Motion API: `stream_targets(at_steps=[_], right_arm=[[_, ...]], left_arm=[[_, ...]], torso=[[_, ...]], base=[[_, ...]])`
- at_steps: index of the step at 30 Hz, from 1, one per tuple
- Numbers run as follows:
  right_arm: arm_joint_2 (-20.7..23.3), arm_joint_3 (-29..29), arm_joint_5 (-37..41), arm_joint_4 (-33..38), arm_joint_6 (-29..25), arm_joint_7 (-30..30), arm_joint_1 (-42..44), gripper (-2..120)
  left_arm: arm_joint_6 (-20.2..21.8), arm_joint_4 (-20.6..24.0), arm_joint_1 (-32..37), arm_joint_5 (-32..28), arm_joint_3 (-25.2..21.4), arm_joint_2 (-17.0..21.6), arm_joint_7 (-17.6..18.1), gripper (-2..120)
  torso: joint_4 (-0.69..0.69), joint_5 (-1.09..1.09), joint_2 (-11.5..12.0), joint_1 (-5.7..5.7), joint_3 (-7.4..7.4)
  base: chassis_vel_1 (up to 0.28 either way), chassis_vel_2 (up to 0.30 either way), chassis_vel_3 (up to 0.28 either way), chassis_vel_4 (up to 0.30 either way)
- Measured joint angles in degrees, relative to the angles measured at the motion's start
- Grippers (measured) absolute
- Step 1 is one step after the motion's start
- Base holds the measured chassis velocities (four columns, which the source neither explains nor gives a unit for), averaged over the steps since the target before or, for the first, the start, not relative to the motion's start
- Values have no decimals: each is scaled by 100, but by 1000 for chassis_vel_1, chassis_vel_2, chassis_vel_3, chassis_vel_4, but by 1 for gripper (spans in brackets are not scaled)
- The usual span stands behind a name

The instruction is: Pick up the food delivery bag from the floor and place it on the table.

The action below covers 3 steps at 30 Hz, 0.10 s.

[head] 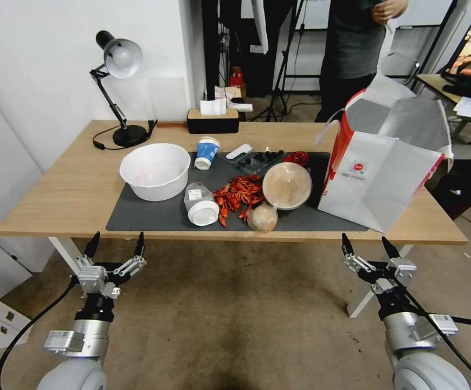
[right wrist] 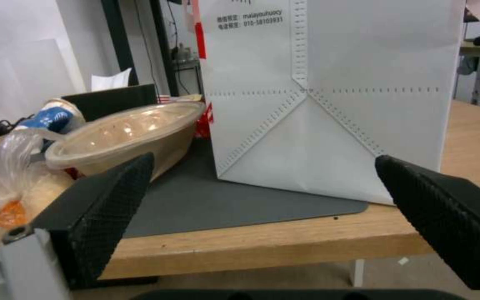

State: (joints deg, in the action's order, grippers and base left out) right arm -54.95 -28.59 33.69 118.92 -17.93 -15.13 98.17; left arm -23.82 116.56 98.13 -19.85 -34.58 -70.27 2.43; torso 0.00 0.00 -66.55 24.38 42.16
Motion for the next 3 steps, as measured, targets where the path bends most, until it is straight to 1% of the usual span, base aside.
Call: stream_targets(at_steps=[3], right_arm=[[0,-1,0,0,-1,0,0,100]], left_arm=[[0,0,0,0,0,0,0,100]], torso=[[0,0,0,0,0]], base=[[0,0,0,0]])
